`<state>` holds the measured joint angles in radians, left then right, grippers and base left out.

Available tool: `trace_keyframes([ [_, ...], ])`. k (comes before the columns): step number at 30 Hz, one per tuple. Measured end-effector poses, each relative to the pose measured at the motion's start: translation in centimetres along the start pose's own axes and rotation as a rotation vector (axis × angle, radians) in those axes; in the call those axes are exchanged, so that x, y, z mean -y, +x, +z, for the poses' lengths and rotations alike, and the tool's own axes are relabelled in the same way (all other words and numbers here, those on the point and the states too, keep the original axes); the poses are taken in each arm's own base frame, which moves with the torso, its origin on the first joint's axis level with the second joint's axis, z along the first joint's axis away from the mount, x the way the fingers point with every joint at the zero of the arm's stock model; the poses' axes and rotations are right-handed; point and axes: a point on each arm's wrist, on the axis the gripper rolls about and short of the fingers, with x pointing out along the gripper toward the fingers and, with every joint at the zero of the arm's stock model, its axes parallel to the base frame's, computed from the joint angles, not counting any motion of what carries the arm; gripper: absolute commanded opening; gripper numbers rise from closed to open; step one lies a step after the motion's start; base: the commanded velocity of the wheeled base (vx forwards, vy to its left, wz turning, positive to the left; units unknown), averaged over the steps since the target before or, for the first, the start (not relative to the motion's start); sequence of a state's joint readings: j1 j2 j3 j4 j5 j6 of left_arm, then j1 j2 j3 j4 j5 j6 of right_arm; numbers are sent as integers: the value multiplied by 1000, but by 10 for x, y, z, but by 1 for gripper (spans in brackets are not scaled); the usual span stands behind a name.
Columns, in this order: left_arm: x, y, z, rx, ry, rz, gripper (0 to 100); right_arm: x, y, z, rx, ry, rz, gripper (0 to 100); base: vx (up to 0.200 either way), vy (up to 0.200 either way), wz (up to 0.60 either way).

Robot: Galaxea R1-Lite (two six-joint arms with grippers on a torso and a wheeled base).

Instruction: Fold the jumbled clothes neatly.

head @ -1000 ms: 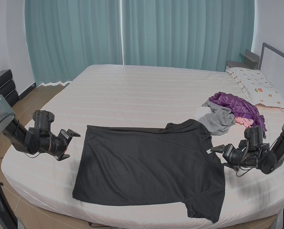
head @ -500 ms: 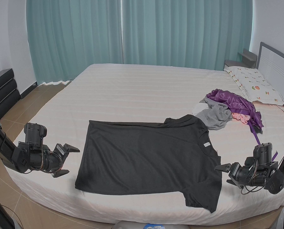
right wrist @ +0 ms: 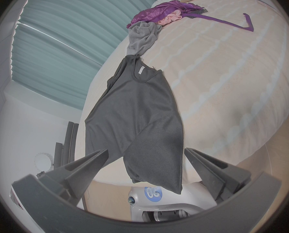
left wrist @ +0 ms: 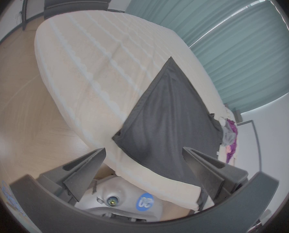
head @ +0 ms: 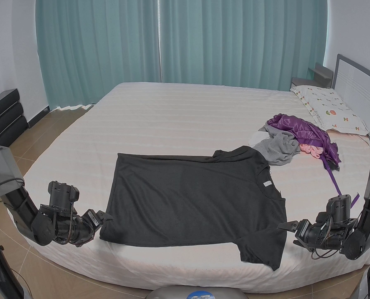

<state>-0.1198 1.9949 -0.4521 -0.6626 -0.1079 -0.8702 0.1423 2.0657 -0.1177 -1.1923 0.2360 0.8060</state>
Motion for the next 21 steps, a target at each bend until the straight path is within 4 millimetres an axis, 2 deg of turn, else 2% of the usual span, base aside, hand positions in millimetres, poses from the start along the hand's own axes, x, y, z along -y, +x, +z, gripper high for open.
trace_keyframes([
  [7,-6,18,-9,14,35,75,100,5,4,-3,9,-4,9,100,0,0,0],
  [19,-3,50,-9,78,62,168,100,9,10,-7,-12,0,-9,100,0,0,0],
  [20,-2,52,-9,89,65,180,0,9,10,-7,-13,-1,-8,100,0,0,0],
  [21,-2,55,-10,99,69,191,0,9,11,-7,-12,-1,-8,100,0,0,0],
])
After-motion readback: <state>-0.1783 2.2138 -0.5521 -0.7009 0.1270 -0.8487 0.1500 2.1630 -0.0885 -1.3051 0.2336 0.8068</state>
